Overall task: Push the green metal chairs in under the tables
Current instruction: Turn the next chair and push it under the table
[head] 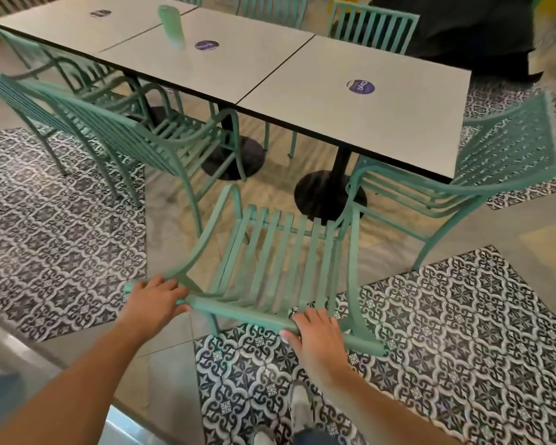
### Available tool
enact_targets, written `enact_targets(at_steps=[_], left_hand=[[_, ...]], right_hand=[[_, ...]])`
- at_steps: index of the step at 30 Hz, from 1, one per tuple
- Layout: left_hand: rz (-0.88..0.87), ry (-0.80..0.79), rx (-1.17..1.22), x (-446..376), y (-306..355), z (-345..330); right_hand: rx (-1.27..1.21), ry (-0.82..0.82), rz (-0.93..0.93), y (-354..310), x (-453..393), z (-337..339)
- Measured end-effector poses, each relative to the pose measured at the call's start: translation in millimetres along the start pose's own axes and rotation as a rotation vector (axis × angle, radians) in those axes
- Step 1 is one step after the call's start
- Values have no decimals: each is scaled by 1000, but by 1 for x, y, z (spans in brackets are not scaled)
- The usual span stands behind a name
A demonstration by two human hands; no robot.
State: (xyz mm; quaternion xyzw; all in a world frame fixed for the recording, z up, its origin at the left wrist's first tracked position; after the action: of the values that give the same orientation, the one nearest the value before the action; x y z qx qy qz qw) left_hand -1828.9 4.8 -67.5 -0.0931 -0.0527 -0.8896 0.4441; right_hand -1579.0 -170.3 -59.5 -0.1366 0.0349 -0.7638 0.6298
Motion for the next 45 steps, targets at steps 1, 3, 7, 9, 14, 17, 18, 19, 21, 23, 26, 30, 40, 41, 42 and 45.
enact_targets(at_steps=[1, 3, 7, 9, 14, 17, 18, 19, 21, 23, 26, 30, 40, 41, 42, 45], left_hand=[[48, -14, 5, -3, -7, 4], [134, -24, 66, -11, -23, 2], [312, 50, 379, -9, -59, -11], [493, 163, 587, -4, -81, -11], [1221, 351, 1466, 8, -97, -24], [1412, 316, 2032, 0, -61, -55], [1424, 275, 2125, 0, -54, -62], [1420, 226, 2172, -3, -54, -67], [1434, 145, 2251, -6, -51, -70], [1427, 25, 2276, -7, -52, -67], [1433, -99, 2295, -8, -58, -69], [1435, -149, 2247, -9, -62, -70], [1389, -144, 2127, -31, -83, -59], [1391, -163, 2126, -35, -84, -55], [1374, -182, 2130, -41, -87, -56], [1316, -165, 2173, -65, -99, -47]], right_hand=[[3, 35, 10, -4, -6, -1], [34, 148, 49, -9, -15, 2], [30, 192, 76, -9, -30, 2], [-17, 167, 51, -7, -35, 5], [-215, 60, -169, 22, -58, 0], [-379, 238, -568, 65, -53, 13], [-423, 312, -695, 75, -44, 21], [-441, 386, -812, 83, -32, 31], [-462, 484, -1043, 100, 2, 42], [-543, 597, -1314, 107, 45, 41], [-1120, 696, -1746, 94, 85, -18], [-1788, 829, -1656, 81, 55, -77], [-1832, 811, -1814, 50, 38, -65], [-1821, 798, -1807, 50, 36, -62], [-1867, 792, -1795, 46, 31, -61], [-1952, 658, -1654, 42, 3, -53]])
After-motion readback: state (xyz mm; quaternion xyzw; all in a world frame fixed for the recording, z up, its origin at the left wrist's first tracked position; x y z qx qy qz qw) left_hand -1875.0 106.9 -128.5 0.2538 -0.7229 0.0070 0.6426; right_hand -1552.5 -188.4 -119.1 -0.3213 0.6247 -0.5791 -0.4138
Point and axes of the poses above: each hand's wrist, its own x-axis away from the middle knuckle, its own z-axis out of the back of the hand, y = z × x, the point moved 9 cm from there along -x, towards the middle knuckle, and after that the axes turned 8 degrees about x, right-handed, at the moved point
